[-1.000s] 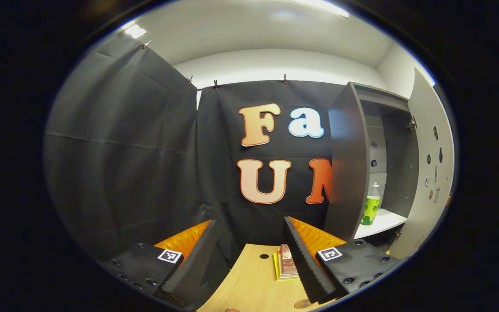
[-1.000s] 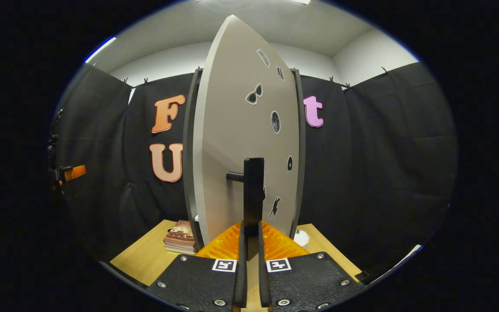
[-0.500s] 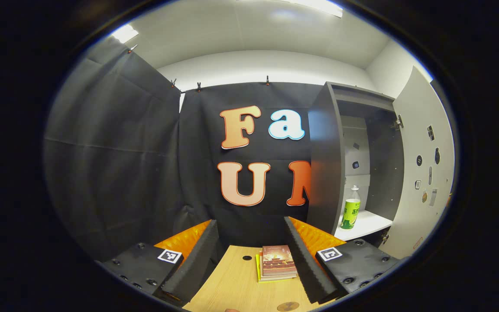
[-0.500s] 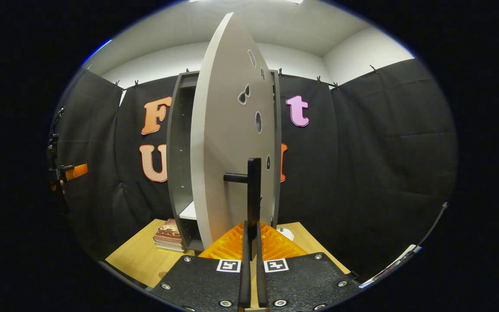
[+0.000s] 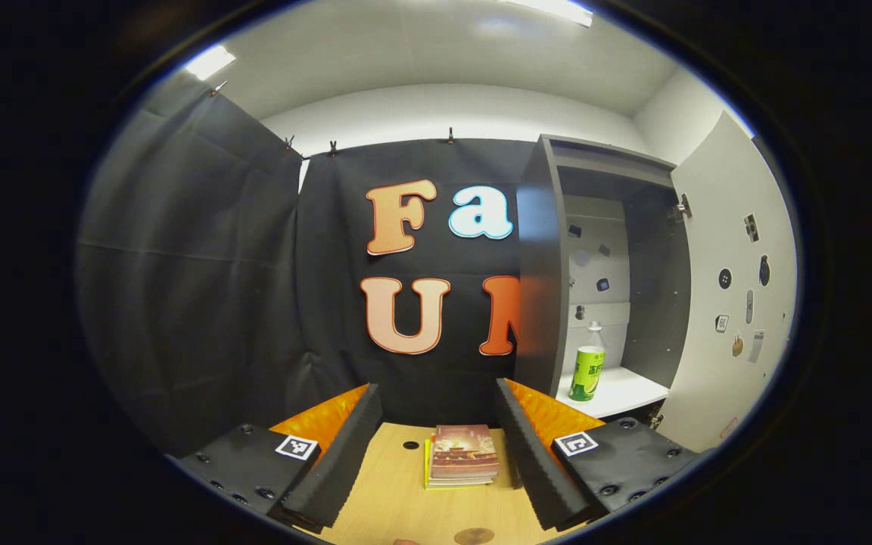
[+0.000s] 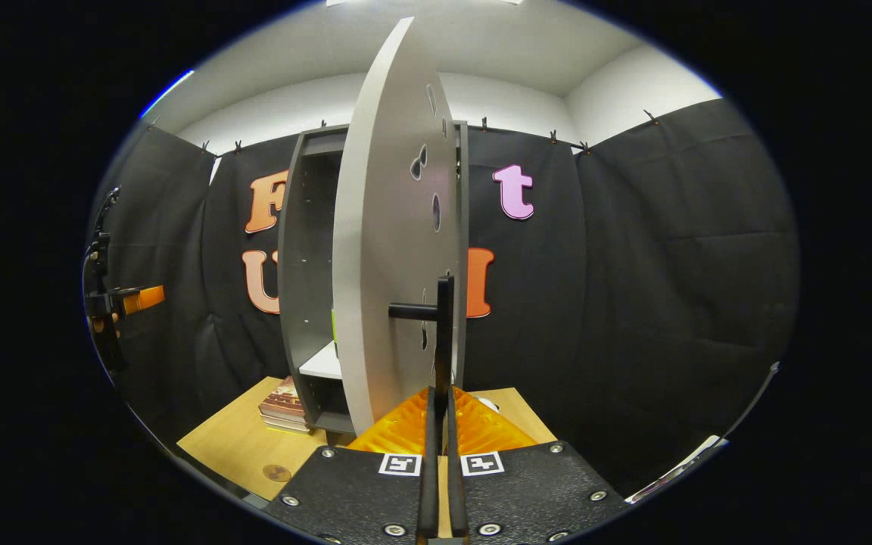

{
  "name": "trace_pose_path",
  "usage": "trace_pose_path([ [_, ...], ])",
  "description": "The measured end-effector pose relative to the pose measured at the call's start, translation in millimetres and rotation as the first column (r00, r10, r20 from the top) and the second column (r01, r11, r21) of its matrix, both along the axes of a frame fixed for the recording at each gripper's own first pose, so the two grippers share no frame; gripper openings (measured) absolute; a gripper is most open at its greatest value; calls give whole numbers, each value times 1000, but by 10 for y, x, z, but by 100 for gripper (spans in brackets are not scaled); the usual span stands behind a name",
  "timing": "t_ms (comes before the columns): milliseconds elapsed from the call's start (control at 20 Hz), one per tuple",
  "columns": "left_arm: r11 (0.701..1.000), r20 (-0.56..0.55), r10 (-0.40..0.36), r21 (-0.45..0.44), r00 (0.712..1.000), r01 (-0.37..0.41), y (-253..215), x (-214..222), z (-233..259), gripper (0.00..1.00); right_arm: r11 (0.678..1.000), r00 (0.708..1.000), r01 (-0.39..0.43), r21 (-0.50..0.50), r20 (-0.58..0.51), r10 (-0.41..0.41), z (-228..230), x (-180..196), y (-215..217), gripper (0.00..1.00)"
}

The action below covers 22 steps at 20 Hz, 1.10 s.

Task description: Open the cabinet door with the right hand, grasp the bottle in the cabinet with the left hand and place it on the coaster, then close the cabinet door with the right hand.

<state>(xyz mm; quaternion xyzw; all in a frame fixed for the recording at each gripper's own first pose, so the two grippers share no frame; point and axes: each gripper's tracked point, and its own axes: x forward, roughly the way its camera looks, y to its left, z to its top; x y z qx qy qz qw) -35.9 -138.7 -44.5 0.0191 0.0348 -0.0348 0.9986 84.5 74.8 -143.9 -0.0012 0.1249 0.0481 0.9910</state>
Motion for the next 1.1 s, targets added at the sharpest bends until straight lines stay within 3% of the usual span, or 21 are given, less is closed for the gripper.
trace_pose_path([
  [500,996,8,-84,-13,996,84,-1044,168,-6,98,998,998,65,-10,4,-65,-19,20,-313,5],
  [700,990,6,-136,-21,991,137,-1552,321,-50,98,998,1000,3,58,-13,-3,-72,9,-150,5],
  [900,983,-3,-182,-18,983,182,-2035,536,-170,98,996,999,-7,91,-44,11,-94,-87,-162,5],
  [1100,975,-1,-224,-16,975,224,-2472,657,-288,98,995,998,55,80,-43,-51,-104,-124,-304,5],
])
